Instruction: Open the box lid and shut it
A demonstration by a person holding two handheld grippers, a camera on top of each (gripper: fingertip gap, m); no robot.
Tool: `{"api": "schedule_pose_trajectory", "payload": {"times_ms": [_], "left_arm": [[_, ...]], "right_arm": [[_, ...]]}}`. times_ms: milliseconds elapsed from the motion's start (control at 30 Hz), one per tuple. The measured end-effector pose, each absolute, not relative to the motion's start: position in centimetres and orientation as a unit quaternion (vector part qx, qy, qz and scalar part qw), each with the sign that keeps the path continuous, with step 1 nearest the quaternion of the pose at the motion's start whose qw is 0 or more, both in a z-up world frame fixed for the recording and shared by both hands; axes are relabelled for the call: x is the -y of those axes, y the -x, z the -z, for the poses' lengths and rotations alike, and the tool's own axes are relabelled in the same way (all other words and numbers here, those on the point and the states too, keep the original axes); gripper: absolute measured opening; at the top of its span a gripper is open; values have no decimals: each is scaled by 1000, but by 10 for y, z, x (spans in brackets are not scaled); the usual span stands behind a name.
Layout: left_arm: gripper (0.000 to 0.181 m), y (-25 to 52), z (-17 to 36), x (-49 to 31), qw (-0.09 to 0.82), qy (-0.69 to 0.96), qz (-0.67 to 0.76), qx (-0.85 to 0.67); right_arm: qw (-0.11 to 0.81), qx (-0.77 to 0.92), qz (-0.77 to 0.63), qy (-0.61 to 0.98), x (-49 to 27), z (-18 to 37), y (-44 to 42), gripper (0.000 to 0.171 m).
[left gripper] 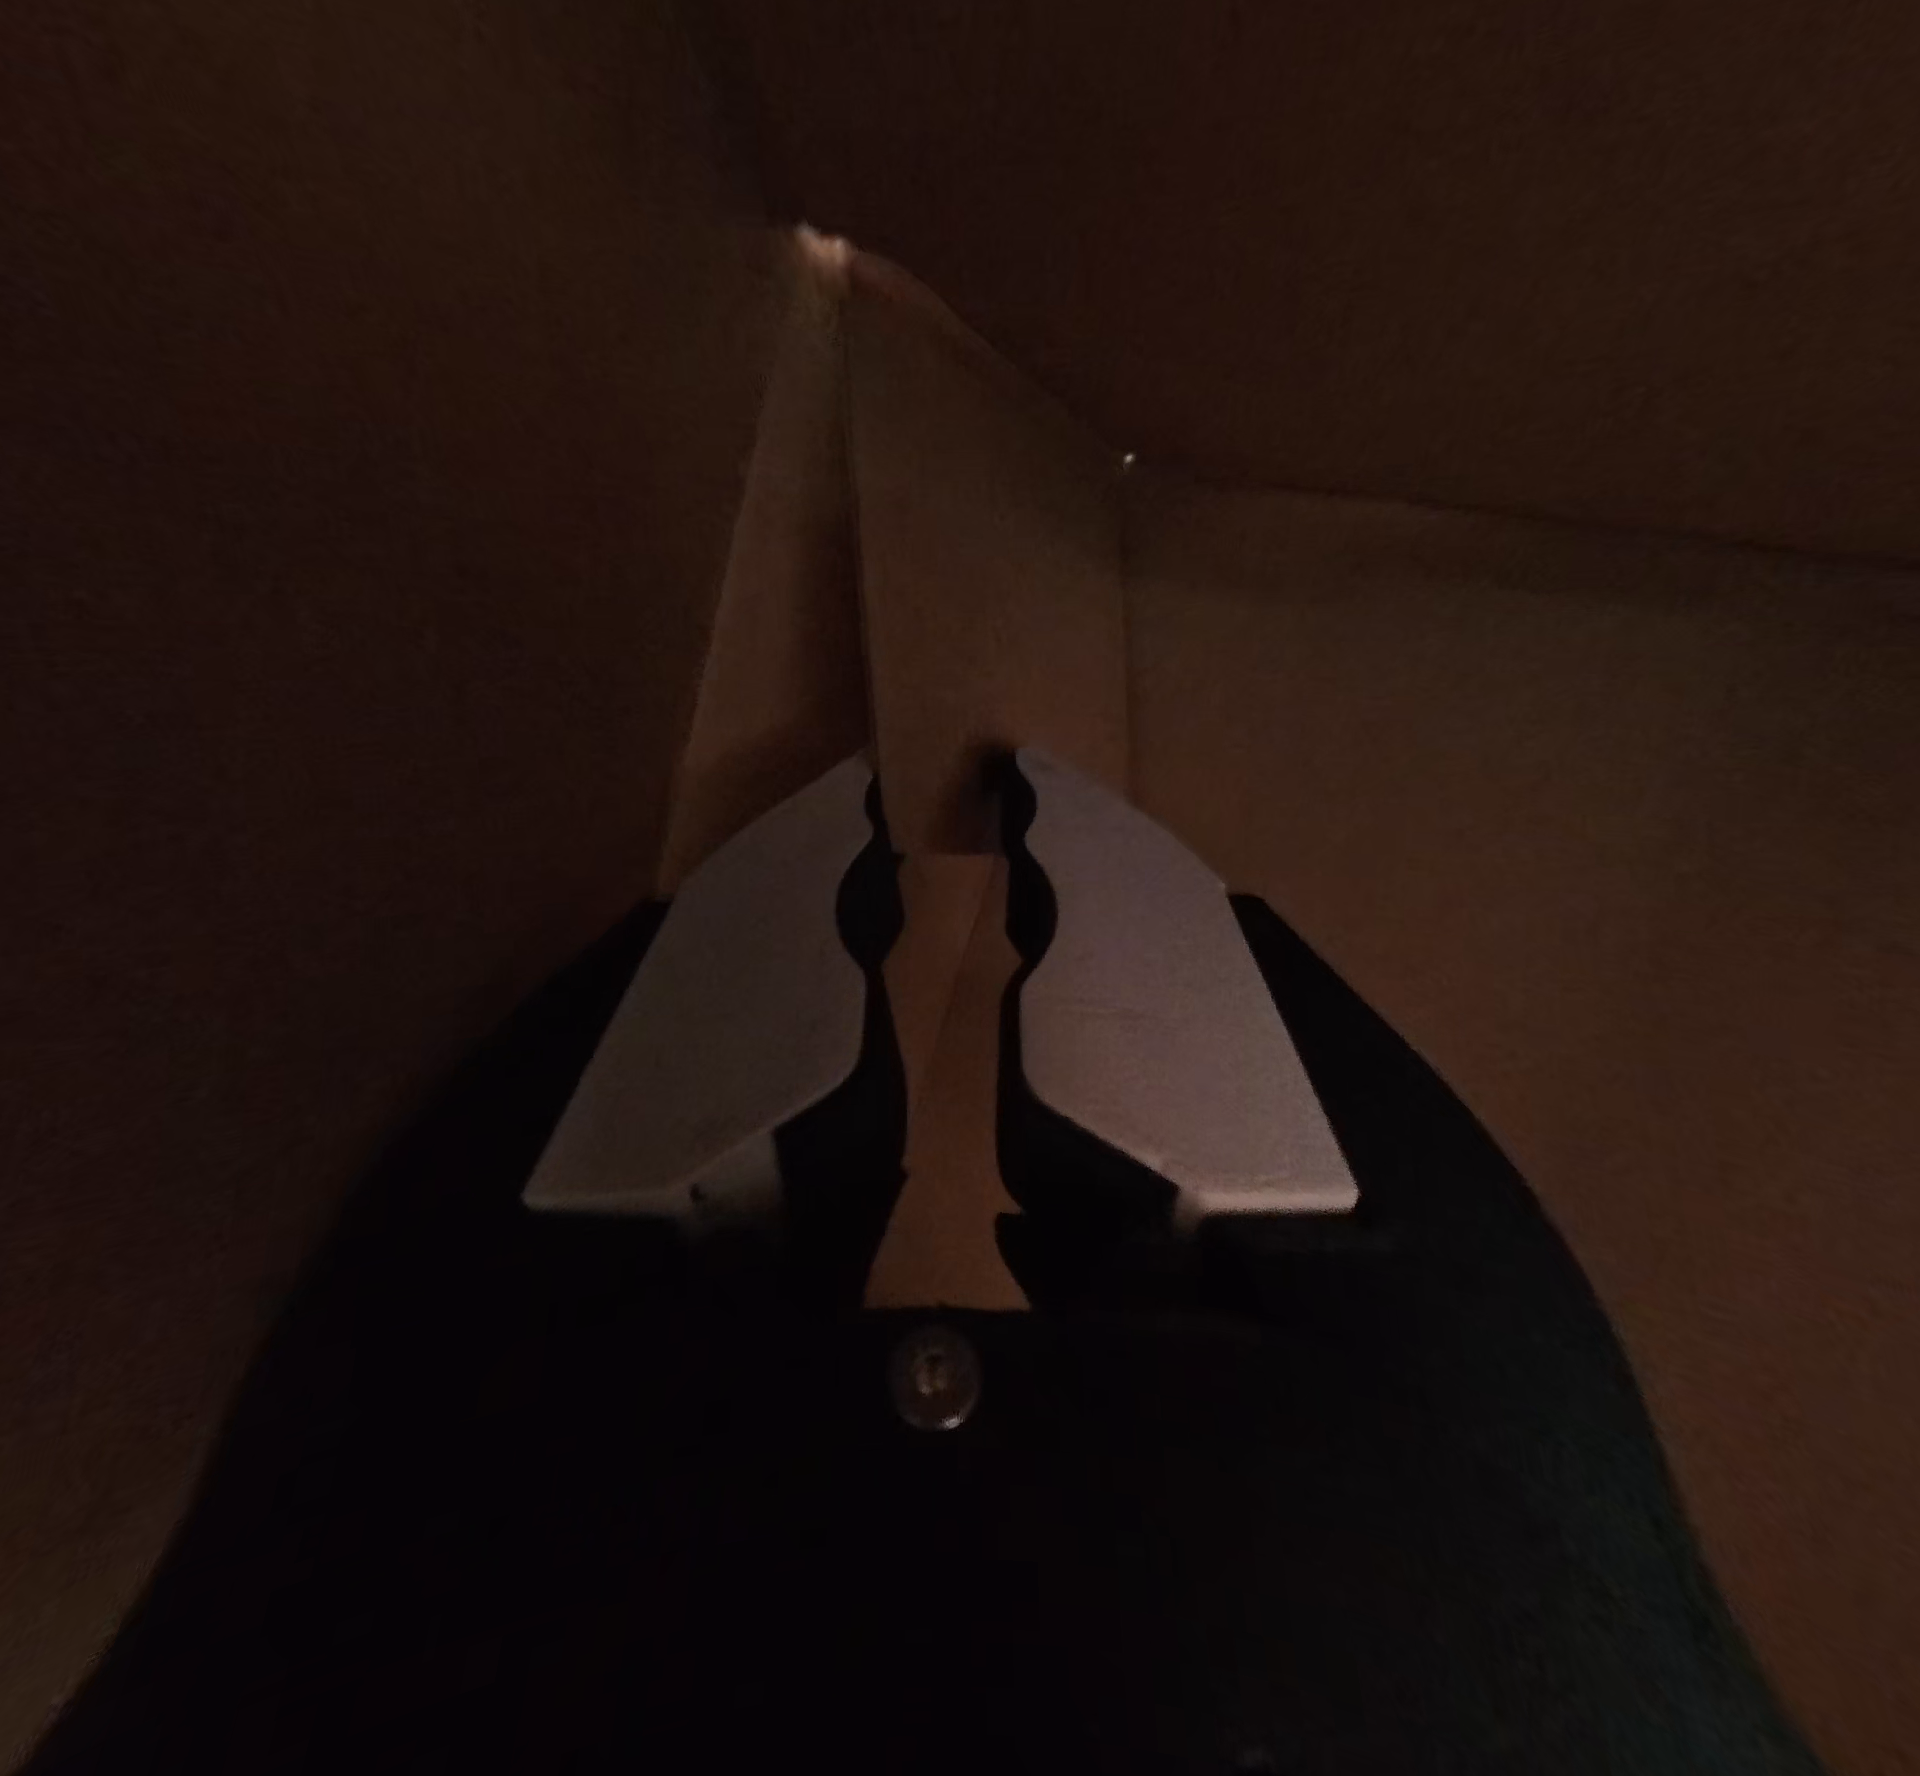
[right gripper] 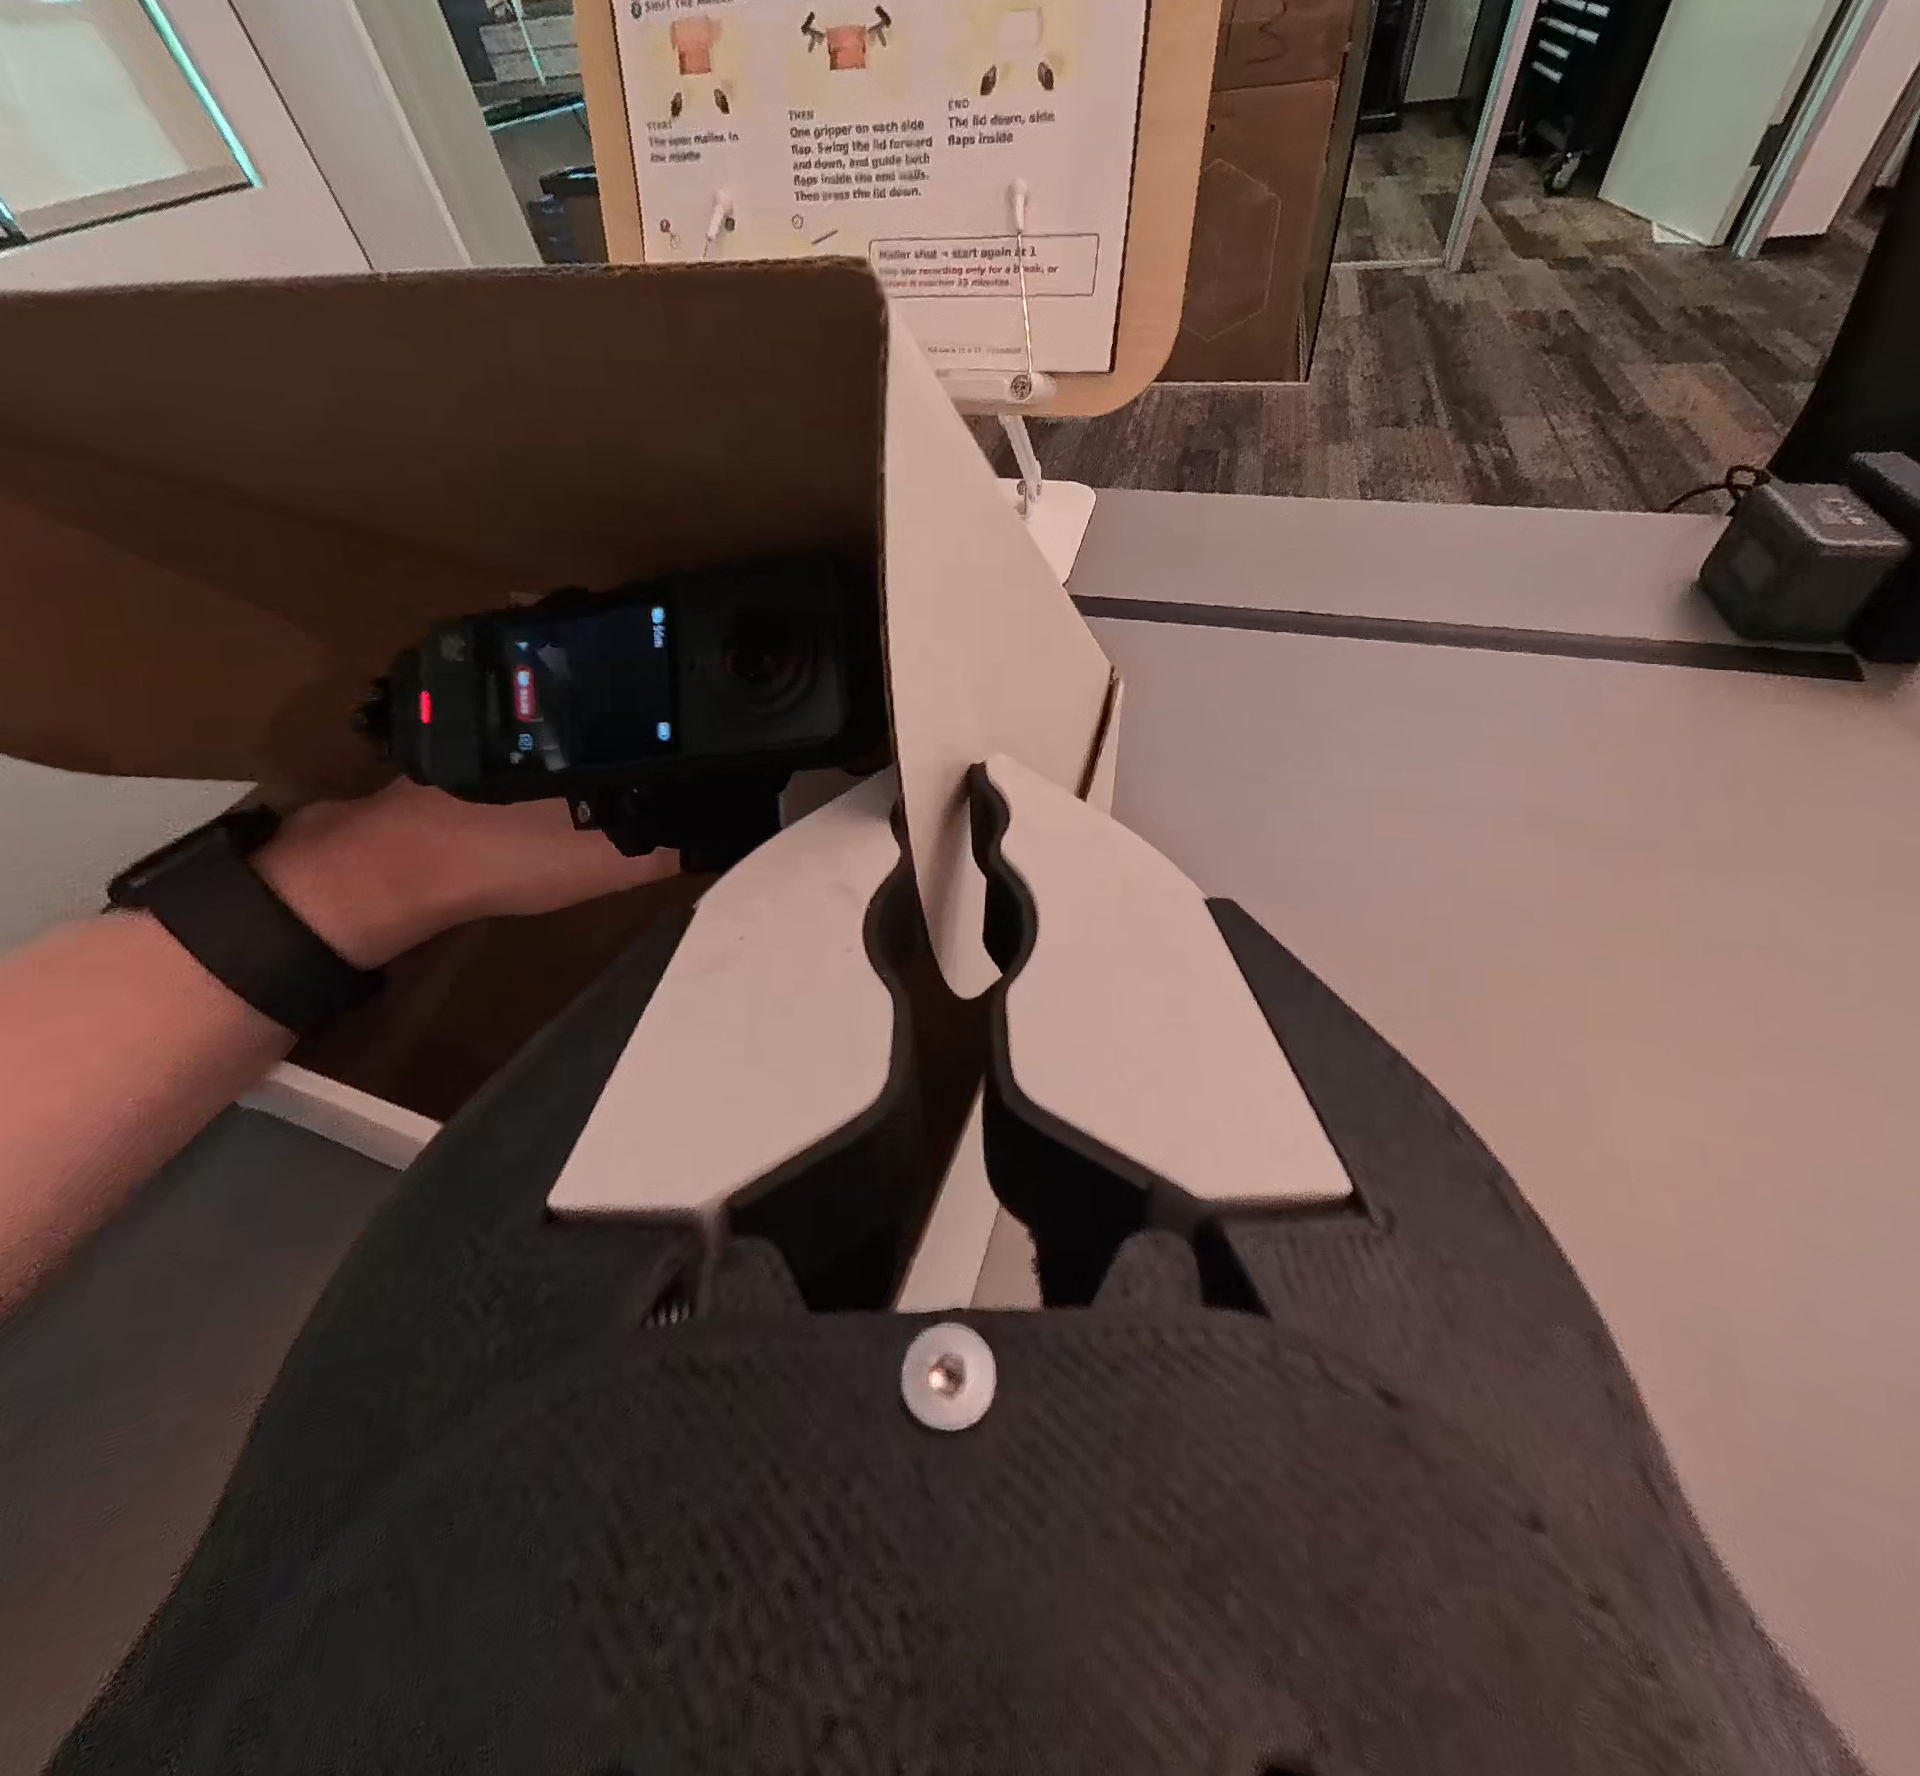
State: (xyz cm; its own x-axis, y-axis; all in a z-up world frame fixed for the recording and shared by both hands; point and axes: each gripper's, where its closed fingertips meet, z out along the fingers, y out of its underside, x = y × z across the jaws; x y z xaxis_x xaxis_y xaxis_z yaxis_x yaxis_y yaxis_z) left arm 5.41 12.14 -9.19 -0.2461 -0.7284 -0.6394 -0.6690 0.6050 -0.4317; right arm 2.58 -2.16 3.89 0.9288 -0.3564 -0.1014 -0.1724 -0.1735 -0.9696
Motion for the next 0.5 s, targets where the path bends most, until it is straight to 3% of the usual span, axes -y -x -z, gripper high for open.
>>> {"api": "schedule_pose_trajectory", "payload": {"times_ms": [500], "left_arm": [[16,-50,96,-129,416,450,53,-788]], "right_arm": [[607,-196,39,770,14,-23,-23,7]]}}
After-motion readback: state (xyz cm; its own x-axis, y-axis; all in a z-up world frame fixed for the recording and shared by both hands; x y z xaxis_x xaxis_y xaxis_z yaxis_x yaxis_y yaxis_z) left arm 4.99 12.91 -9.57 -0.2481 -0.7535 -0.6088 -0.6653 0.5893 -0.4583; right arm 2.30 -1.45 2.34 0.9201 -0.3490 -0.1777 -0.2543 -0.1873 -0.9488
